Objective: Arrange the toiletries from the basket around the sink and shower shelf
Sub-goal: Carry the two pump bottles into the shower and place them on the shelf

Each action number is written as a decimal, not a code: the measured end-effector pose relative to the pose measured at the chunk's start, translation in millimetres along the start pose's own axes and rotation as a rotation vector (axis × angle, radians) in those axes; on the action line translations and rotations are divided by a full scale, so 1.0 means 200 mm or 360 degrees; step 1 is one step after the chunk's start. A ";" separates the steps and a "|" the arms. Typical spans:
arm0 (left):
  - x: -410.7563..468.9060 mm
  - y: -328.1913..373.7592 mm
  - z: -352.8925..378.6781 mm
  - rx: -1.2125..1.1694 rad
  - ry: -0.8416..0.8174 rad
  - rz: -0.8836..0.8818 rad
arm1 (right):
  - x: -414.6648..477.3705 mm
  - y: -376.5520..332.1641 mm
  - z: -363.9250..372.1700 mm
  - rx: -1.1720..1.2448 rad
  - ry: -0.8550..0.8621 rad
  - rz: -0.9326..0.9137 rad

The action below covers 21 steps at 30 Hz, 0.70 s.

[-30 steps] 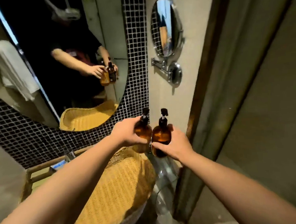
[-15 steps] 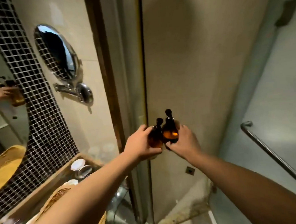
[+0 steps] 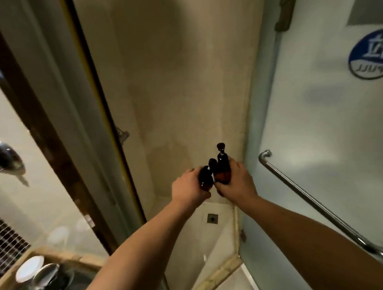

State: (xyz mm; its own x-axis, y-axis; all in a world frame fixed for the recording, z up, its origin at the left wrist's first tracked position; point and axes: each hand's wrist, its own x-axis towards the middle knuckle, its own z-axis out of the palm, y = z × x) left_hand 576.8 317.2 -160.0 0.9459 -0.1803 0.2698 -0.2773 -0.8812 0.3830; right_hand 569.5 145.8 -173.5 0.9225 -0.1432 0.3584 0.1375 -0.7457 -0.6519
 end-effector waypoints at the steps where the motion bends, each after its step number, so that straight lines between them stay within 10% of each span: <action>1: 0.06 0.00 0.03 -0.0002 -0.0011 -0.0016 | 0.05 0.03 0.02 0.0016 -0.0010 0.0004; 21: 1.23 -0.41 0.39 0.0054 0.0145 -0.0857 | 1.41 0.43 0.66 0.0031 -0.0352 -0.0378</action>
State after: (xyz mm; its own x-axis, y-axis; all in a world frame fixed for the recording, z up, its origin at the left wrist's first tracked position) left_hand 844.7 311.8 -194.0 0.9337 0.3374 0.1197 0.2491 -0.8523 0.4598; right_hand 888.6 126.9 -215.7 0.9196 0.1796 0.3493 0.3630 -0.7283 -0.5812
